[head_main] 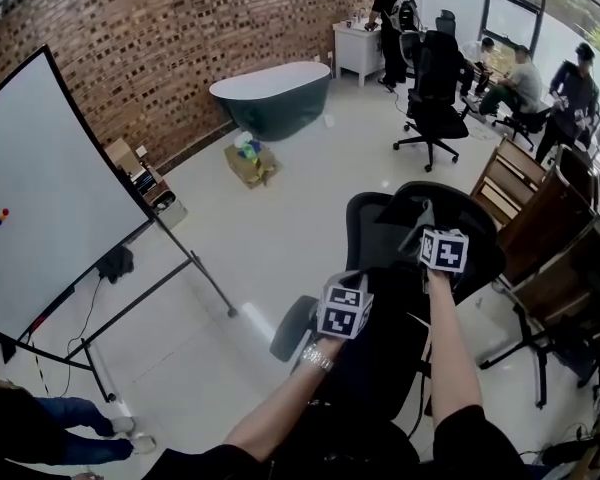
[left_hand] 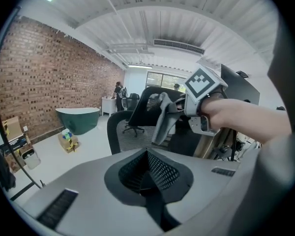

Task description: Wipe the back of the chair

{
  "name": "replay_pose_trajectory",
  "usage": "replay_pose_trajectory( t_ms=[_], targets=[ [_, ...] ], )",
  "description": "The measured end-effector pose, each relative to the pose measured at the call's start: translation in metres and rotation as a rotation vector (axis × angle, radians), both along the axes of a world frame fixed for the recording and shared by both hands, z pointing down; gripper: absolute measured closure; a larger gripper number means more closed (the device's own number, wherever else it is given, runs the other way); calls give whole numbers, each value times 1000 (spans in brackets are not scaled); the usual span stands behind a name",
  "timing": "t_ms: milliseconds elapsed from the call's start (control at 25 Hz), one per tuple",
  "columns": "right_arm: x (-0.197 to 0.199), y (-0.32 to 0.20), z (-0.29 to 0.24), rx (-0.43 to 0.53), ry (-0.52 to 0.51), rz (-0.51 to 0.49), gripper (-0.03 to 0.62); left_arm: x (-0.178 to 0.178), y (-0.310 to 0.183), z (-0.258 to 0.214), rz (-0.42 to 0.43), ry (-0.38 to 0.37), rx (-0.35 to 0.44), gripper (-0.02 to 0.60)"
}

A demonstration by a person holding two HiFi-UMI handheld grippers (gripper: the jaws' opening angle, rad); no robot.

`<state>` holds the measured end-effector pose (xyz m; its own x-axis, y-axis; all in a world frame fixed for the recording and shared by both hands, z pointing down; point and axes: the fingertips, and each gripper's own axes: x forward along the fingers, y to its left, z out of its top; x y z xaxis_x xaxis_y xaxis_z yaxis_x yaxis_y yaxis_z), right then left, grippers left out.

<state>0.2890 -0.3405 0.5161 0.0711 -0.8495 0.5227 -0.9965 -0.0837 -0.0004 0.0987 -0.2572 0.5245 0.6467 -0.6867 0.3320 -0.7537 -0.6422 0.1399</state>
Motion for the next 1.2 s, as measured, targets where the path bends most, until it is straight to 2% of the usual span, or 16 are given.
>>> replay_pose_trajectory(
  t_ms=[120,240,400,520,600,840,960,1040,1120,1200],
  targets=[
    [60,38,-1,10,0,107,577,11,1,5,17,3,-6,578],
    [96,76,-1,21,8,175,577,17,3,8,27,1,-11,578],
    [126,120,12,24,-1,258,577,16,4,9,21,-5,-16,578],
    [131,134,37,4,-22,341,577,13,5,10,15,-10,-19,578],
    [100,118,45,14,-56,281,577,11,5,10,11,-14,-21,578],
    [-49,10,69,-6,-100,-88,577,-1,8,13,-19,-31,-23,578],
    [-112,-40,83,-33,-86,-233,577,-17,10,15,-52,-44,-23,578],
    [-126,-64,99,-83,-53,-244,577,-28,10,14,-70,-51,-26,578],
    [-121,-84,114,-119,-41,-209,577,-37,9,14,-82,-55,-30,578],
    [-109,-95,120,-112,-31,-182,577,-42,10,14,-89,-59,-31,578]
  ],
)
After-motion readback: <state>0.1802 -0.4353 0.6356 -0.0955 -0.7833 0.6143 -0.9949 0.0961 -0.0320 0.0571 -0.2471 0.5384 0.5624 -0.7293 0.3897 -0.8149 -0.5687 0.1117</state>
